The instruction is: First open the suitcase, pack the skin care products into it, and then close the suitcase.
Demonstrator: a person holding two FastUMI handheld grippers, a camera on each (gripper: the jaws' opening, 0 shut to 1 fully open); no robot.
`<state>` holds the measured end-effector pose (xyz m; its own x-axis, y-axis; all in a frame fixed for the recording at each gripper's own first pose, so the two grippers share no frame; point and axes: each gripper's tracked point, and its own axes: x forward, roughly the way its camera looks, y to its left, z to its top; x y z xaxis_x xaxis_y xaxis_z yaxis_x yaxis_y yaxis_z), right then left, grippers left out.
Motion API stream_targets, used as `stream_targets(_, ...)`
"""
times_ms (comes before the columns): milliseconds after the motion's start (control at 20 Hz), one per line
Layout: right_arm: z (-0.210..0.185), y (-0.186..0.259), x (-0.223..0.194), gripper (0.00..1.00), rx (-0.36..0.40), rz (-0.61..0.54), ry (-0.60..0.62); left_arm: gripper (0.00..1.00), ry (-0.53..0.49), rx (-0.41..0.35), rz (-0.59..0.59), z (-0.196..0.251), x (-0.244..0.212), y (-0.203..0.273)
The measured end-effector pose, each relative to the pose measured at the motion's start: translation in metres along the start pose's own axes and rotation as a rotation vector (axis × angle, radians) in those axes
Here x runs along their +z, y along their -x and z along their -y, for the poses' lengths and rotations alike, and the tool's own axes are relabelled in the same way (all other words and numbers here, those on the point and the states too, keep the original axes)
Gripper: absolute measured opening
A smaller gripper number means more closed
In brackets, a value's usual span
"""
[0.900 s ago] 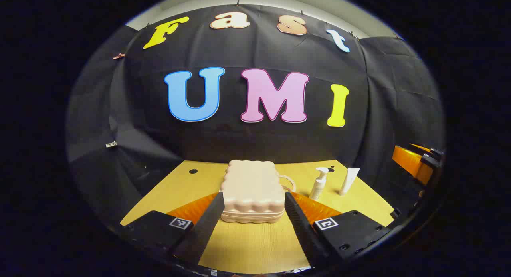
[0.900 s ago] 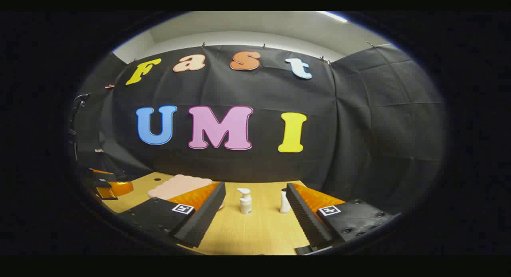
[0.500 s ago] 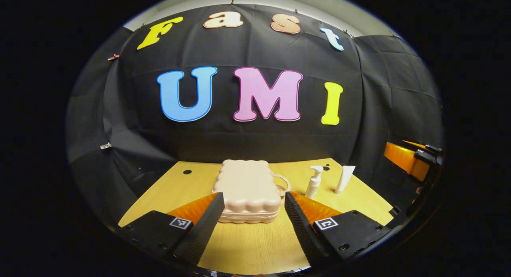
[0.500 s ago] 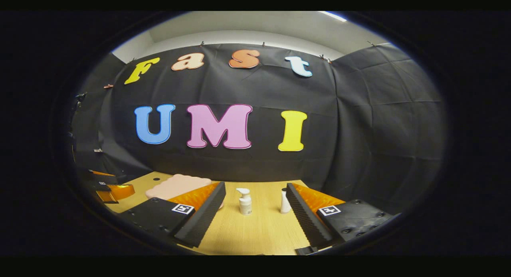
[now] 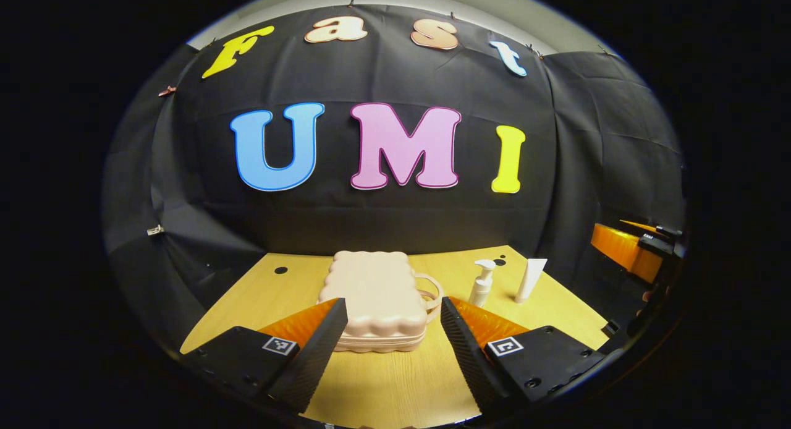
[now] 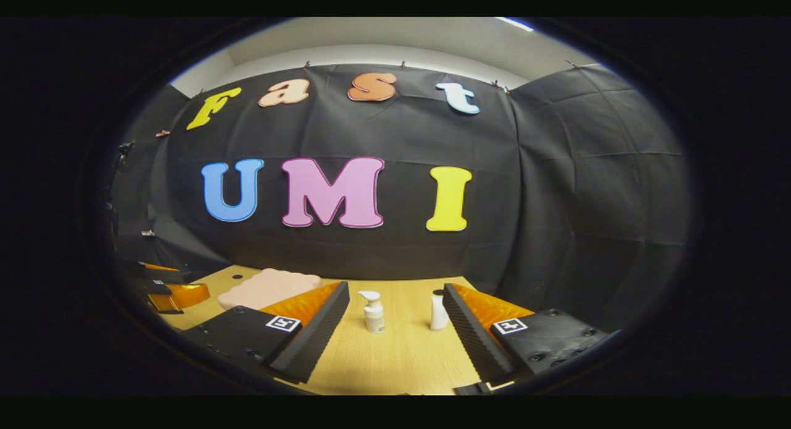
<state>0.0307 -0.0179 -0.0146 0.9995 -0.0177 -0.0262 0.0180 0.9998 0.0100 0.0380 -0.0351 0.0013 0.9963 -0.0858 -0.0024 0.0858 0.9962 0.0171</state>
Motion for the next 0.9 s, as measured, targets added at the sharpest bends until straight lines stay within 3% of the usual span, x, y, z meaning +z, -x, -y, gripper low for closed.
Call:
stream_targets(400,0.026,-0.039,-0.014,0.96,-0.021,-0.036,-0.006,0.96,-0.033,-0.078,-0.056,0.043,-0.004,-0.076)
stream_targets(650,0.045,-0.080,-0.043,0.97,-0.017,-0.098,0.011,0.96,-0.059,-0.133,-0.106,0.079,-0.014,-0.161)
stream_targets(900,0.062,-0.120,-0.069,0.97,-0.019,-0.154,0.030,0.97,-0.099,-0.159,-0.207,0.107,-0.053,-0.247)
